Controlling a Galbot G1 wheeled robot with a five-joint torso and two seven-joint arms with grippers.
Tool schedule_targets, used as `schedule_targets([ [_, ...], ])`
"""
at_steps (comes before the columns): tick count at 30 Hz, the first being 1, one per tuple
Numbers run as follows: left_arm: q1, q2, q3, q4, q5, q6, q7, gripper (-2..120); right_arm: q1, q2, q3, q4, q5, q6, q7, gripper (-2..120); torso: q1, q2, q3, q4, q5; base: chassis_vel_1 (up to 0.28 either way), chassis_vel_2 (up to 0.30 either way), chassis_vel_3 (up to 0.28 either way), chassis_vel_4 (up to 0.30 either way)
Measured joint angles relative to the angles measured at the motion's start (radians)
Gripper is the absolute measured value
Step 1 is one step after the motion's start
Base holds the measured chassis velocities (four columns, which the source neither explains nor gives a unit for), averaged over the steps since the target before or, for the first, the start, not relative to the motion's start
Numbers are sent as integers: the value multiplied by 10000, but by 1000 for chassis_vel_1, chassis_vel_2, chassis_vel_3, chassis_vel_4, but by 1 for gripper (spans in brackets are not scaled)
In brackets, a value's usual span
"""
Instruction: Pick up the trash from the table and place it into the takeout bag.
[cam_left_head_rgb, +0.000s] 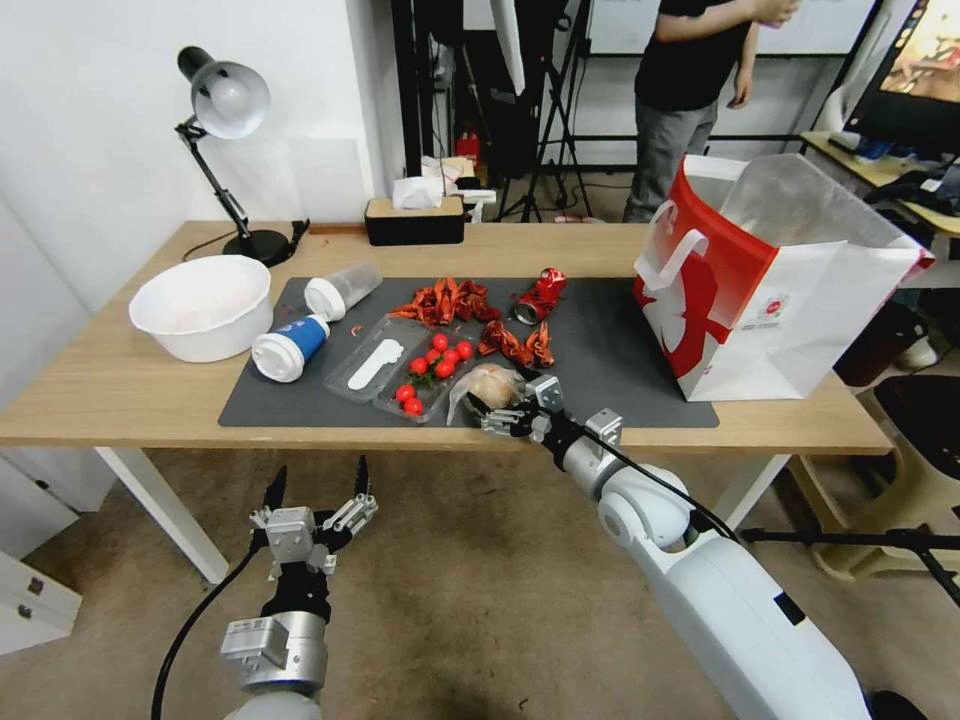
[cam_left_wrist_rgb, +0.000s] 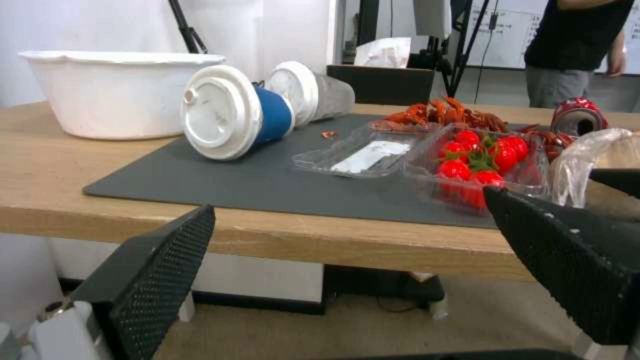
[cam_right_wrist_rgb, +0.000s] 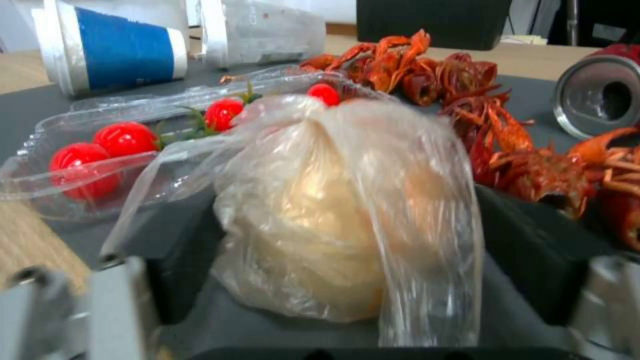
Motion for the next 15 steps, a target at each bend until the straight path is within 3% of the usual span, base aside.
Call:
schedule_targets([
  [15, 11, 10, 3, 54, -12, -99, -45, 100, -228, -93, 92, 16, 294, -15, 212, 30, -1, 0, 0, 1, 0, 0, 0, 0, 0],
])
